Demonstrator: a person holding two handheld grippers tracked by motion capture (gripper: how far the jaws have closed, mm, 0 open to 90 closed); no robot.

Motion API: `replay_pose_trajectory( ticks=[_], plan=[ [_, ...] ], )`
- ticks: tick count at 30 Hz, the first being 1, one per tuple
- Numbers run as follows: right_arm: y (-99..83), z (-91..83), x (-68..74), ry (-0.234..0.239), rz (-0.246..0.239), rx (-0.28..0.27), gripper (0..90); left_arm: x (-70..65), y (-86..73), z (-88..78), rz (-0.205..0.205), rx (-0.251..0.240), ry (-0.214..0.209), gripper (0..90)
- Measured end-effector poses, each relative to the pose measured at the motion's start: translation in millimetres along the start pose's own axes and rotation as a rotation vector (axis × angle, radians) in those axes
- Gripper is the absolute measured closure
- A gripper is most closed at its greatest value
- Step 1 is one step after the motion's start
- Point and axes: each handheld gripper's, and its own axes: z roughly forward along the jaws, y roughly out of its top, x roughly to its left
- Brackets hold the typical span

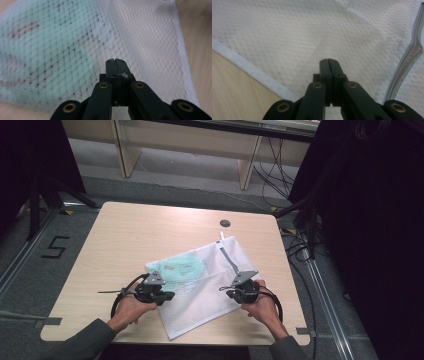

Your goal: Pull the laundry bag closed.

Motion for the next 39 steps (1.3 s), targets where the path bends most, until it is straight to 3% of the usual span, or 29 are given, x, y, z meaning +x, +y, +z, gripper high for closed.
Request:
replay_pose_trajectory(
  ticks=[3, 4, 5, 7, 8, 9, 10, 11, 13, 17, 19, 22, 24, 25, 26, 29, 33, 37, 39],
  plan=[
    [-1.6, 3.3, -2.9, 0.004, 0.007, 0.029, 90.0, 3.8, -0.9, 2.0, 0.022, 0.022, -0.005, 89.8],
    [-2.0, 4.9, -3.8, 0.007, 0.002, 0.038, 90.0, 4.1, -2.0, 3.5, -0.002, 0.022, -0.001, 89.8],
    [-3.2, 7.7, -4.7, -0.003, -0.027, 0.043, 90.0, 7.6, -2.5, 3.9, 0.017, 0.037, 0.005, 89.8],
    [-2.9, 11.4, -0.9, 0.011, -0.012, 0.072, 90.0, 14.1, -5.9, 6.5, 0.009, 0.052, 0.034, 89.7],
    [-1.6, 13.2, -2.3, 0.022, -0.069, 0.081, 90.0, 18.4, -6.7, 6.9, 0.003, 0.046, 0.032, 89.7],
    [-1.7, 14.0, 2.1, 0.025, -0.048, 0.099, 90.0, 20.1, -7.0, 7.0, -0.029, 0.041, 0.043, 89.7],
    [-0.6, 14.9, 4.7, 0.035, -0.055, 0.103, 90.0, 22.9, -6.3, 5.6, -0.005, 0.048, 0.061, 89.8],
    [0.4, 14.9, 6.2, 0.043, -0.059, 0.107, 90.0, 25.1, -6.5, 4.7, -0.01, 0.053, 0.069, 89.8],
    [1.7, 15.3, 10.2, 0.045, -0.057, 0.109, 90.0, 28.8, -6.8, 2.9, -0.022, 0.058, 0.075, 89.8],
    [5.5, 17.4, 17.4, 0.062, -0.086, 0.101, 90.0, 35.8, -5.1, -0.2, 0.004, 0.082, 0.101, 89.7],
    [8.0, 18.6, 22.3, 0.071, -0.112, 0.097, 90.0, 39.6, -5.2, -1.6, -0.017, 0.089, 0.098, 89.7],
    [10.6, 19.9, 30.2, 0.092, -0.103, 0.098, 90.0, 44.7, -4.3, -5.0, 0.001, 0.115, 0.118, 89.7],
    [13.1, 21.4, 35.0, 0.105, -0.112, 0.094, 90.0, 48.5, -4.4, -6.3, -0.012, 0.12, 0.11, 89.7],
    [14.6, 22.8, 36.3, 0.107, -0.135, 0.086, 90.0, 51.0, -4.4, -6.9, 0.002, 0.117, 0.114, 89.7],
    [16.2, 23.2, 38.3, 0.109, -0.146, 0.089, 90.0, 51.7, -4.9, -7.0, -0.025, 0.116, 0.116, 89.7],
    [20.2, 25.8, 44.6, 0.129, -0.16, 0.085, 90.0, 56.6, -4.5, -11.2, -0.012, 0.148, 0.116, 89.7],
    [25.0, 28.3, 54.2, 0.142, -0.19, 0.083, 90.0, 59.5, -5.3, -11.8, -0.023, 0.145, 0.124, 89.6],
    [28.2, 30.1, 60.8, 0.154, -0.197, 0.081, 90.0, 61.7, -4.4, -14.2, 0.006, 0.164, 0.125, 89.7],
    [29.2, 30.5, 62.2, 0.151, -0.211, 0.077, 90.0, 63.1, -5.2, -15.4, -0.007, 0.167, 0.129, 89.6]
  ],
)
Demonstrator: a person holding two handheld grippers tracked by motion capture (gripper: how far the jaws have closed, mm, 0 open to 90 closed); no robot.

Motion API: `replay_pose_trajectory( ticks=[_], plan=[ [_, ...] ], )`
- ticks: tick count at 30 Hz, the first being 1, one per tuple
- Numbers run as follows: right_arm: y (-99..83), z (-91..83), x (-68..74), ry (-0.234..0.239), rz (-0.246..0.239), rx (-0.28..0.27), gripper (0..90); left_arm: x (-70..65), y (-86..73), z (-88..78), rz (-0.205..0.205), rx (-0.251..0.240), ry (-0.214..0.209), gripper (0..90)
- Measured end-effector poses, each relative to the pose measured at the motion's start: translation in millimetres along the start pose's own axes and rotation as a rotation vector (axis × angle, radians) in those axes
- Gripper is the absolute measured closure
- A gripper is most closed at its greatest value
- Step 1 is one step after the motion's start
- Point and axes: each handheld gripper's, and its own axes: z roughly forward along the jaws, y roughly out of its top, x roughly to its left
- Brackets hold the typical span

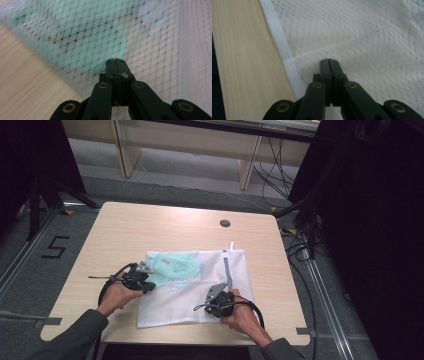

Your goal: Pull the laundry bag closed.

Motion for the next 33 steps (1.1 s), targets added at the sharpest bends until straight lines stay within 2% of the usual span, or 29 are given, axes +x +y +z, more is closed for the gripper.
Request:
replay_pose_trajectory(
  ticks=[4, 5, 9, 10, 12, 13, 15, 17, 18, 20, 21, 22, 23, 24, 25, 26, 28, 29, 30, 31, 33],
  plan=[
    [0.9, 0.6, 1.0, 0.003, -0.004, -0.002, 90.0, 5.9, -0.3, 0.3, -0.007, -0.01, 0.016, 89.5],
    [1.4, 1.3, 1.2, 0.006, -0.008, -0.009, 90.0, 7.7, -0.5, -0.5, -0.011, 0.0, 0.005, 89.5],
    [2.8, 0.5, 1.2, 0.015, -0.01, -0.008, 90.0, 8.5, -1.2, -0.1, -0.022, -0.008, 0.006, 89.5],
    [3.0, -1.9, -0.4, 0.014, -0.012, -0.018, 90.0, 7.9, -1.2, -0.4, -0.018, -0.006, 0.008, 89.5],
    [2.6, -9.7, -4.7, -0.005, 0.015, -0.054, 90.0, 8.1, -0.7, -1.0, 0.002, -0.002, 0.015, 89.5],
    [1.6, -14.7, -7.8, -0.006, 0.026, -0.062, 90.0, 8.1, -0.9, -0.7, -0.008, -0.007, 0.012, 89.5],
    [-3.5, -24.9, -15.3, -0.018, 0.023, -0.068, 90.0, 7.0, -1.4, -1.1, -0.013, -0.005, 0.019, 88.9],
    [-13.7, -34.3, -22.0, -0.06, 0.038, -0.059, 90.0, 5.7, -0.7, -3.9, 0.002, -0.014, 0.025, 88.1],
    [-19.5, -37.9, -25.7, -0.049, 0.045, -0.052, 90.0, 4.4, 0.8, -5.6, 0.001, -0.026, 0.027, 88.1],
    [-30.0, -45.2, -31.1, -0.064, 0.055, -0.042, 88.2, 0.6, 4.4, -9.8, -0.01, -0.055, 0.005, 88.0],
    [-34.4, -48.0, -33.7, -0.051, 0.054, -0.046, 87.6, -2.4, 5.8, -11.5, -0.012, -0.08, -0.001, 87.7],
    [-38.7, -50.9, -34.8, -0.056, 0.073, -0.052, 86.4, -5.7, 7.1, -12.5, -0.015, -0.106, -0.014, 86.9],
    [-42.3, -54.4, -36.4, -0.062, 0.072, -0.052, 84.6, -9.6, 8.3, -13.0, -0.019, -0.118, -0.038, 85.6],
    [-45.8, -55.7, -36.7, -0.044, 0.082, -0.058, 83.1, -14.2, 9.6, -13.9, -0.015, -0.127, -0.058, 83.5],
    [-45.8, -55.7, -36.7, -0.044, 0.082, -0.058, 83.1, -14.2, 9.6, -13.9, -0.015, -0.127, -0.058, 81.7],
    [-52.2, -59.2, -35.5, -0.036, 0.104, -0.062, 80.6, -23.7, 11.9, -13.8, -0.012, -0.14, -0.104, 79.6],
    [-57.3, -59.9, -34.1, -0.005, 0.08, -0.063, 77.6, -31.6, 14.4, -12.9, 0.007, -0.148, -0.126, 74.1],
    [-59.9, -59.1, -31.2, 0.007, 0.106, -0.055, 75.5, -36.0, 15.6, -11.7, 0.008, -0.154, -0.15, 71.0],
    [-62.1, -58.3, -30.4, 0.011, 0.104, -0.042, 73.8, -40.6, 17.0, -10.4, 0.013, -0.167, -0.164, 67.2],
    [-63.6, -57.2, -30.6, 0.012, 0.084, -0.037, 72.8, -44.9, 17.7, -9.5, 0.011, -0.168, -0.174, 64.0],
    [-65.7, -55.2, -29.3, 0.045, 0.092, -0.037, 71.2, -52.4, 19.5, -8.1, 0.02, -0.167, -0.199, 63.3]
  ],
)
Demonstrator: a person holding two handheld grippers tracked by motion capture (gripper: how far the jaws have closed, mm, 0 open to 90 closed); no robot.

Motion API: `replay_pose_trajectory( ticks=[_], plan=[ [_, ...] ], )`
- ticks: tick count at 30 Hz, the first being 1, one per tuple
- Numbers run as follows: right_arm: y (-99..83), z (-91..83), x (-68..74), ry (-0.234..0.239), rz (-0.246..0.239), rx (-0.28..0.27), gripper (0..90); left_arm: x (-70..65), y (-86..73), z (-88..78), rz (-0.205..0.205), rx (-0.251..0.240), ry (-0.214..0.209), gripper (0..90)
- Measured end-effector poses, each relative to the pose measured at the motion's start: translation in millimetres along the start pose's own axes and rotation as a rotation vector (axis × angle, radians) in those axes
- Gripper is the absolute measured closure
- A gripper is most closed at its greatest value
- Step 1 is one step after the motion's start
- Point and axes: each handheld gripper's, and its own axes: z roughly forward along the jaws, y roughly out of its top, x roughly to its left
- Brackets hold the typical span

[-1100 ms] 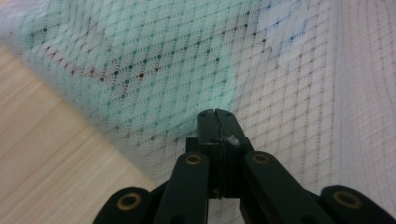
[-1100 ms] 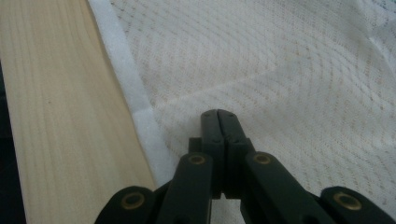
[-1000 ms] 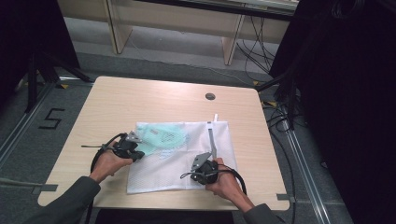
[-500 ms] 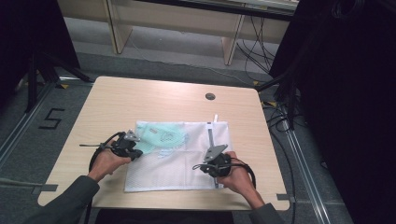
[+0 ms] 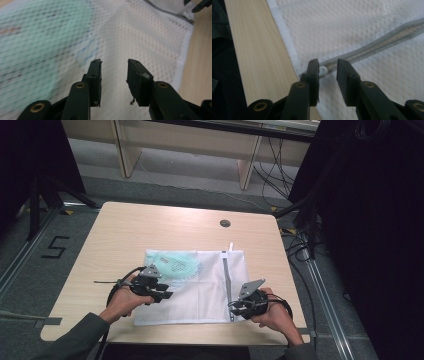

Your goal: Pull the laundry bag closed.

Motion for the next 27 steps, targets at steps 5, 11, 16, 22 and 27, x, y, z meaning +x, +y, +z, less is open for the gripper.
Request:
replay_pose_trajectory(
  ticks=[5, 11, 16, 22, 27],
  plan=[
    [1.1, 4.2, 0.9, 0.035, -0.002, 0.006, 65.9, -8.1, 1.5, 5.8, 0.033, 0.011, -0.019, 55.4],
    [0.3, 10.4, -0.9, 0.075, -0.024, 0.037, 64.2, -6.5, 0.1, 7.4, 0.021, 0.02, -0.015, 51.8],
    [2.1, 10.0, 2.7, 0.086, -0.023, 0.043, 68.1, -5.4, -0.3, 7.9, 0.037, 0.027, -0.015, 50.2],
    [2.1, 8.0, 4.1, 0.105, -0.024, 0.052, 75.7, -5.1, -1.4, 10.0, 0.035, 0.029, -0.009, 48.7],
    [0.9, 5.4, 3.8, 0.104, -0.02, 0.059, 81.4, -4.7, -1.6, 10.0, 0.038, 0.028, -0.008, 48.4]
  ],
)
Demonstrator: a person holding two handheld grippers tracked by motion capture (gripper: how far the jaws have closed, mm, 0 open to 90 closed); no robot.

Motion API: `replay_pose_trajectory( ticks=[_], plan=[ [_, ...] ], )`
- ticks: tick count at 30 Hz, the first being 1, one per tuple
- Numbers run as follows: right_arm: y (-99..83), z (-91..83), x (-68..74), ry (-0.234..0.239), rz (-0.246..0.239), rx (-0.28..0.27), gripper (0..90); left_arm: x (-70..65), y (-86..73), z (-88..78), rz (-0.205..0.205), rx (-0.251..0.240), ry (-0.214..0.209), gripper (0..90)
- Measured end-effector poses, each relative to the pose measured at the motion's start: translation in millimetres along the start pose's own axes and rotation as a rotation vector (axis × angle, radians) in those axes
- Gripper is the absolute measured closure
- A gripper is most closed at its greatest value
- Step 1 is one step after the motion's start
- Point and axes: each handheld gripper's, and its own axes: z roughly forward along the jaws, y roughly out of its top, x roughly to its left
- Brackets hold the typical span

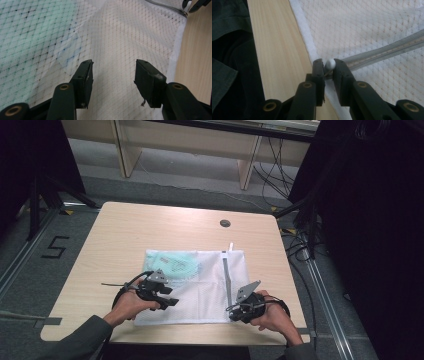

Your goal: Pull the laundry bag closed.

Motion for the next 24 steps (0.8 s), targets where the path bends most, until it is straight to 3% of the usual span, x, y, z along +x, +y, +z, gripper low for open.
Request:
replay_pose_trajectory(
  ticks=[2, 3, 8, 9, 12, 13, 15, 17, 18, 19, 20, 22, 24],
  plan=[
    [-0.2, -0.4, 0.5, 0.002, 0.0, 0.003, 83.0, 0.1, -0.1, 0.2, 0.002, 0.001, 0.002, 48.3],
    [0.4, -0.6, -1.2, -0.003, -0.03, -0.001, 83.5, 0.1, -0.2, 0.3, 0.002, 0.003, 0.003, 48.2],
    [0.8, -0.6, 0.9, 0.008, -0.006, 0.007, 84.8, -1.0, -0.5, 1.6, -0.007, 0.011, 0.003, 47.5],
    [1.1, -0.3, -0.9, 0.006, -0.029, 0.001, 85.4, 0.9, 0.1, -0.3, 0.035, 0.035, 0.002, 47.5],
    [1.4, -1.0, -2.1, 0.003, -0.039, -0.004, 86.4, -2.5, 0.0, 2.0, 0.002, 0.013, -0.002, 47.5],
    [0.7, -2.5, 0.9, 0.009, 0.011, 0.004, 86.4, -2.6, 0.5, 2.0, 0.024, 0.013, 0.001, 47.5],
    [1.2, -2.1, -3.1, 0.006, -0.03, -0.018, 86.5, -7.8, 1.5, 2.5, 0.016, 0.001, -0.001, 48.4],
    [1.4, -2.3, -2.6, 0.007, -0.024, -0.021, 86.5, -16.6, 4.7, 4.8, 0.018, -0.024, -0.028, 48.3],
    [1.9, -4.0, -0.7, 0.002, 0.003, -0.017, 86.5, -20.7, 6.3, 6.6, 0.036, -0.03, -0.039, 48.1],
    [3.0, -4.1, -1.6, 0.001, -0.012, -0.031, 86.5, -25.7, 7.2, 8.5, 0.041, -0.032, -0.043, 47.4],
    [4.0, -5.7, -0.3, 0.004, 0.01, -0.036, 86.5, -30.1, 8.2, 10.5, 0.057, -0.031, -0.044, 46.7],
    [5.6, -8.3, 0.8, -0.013, 0.016, -0.046, 86.6, -40.8, 9.2, 17.5, 0.071, -0.048, -0.059, 46.7],
    [6.1, -9.0, 1.1, -0.016, 0.024, -0.062, 86.6, -54.3, 11.7, 25.0, 0.11, -0.066, -0.073, 47.2]
  ],
)
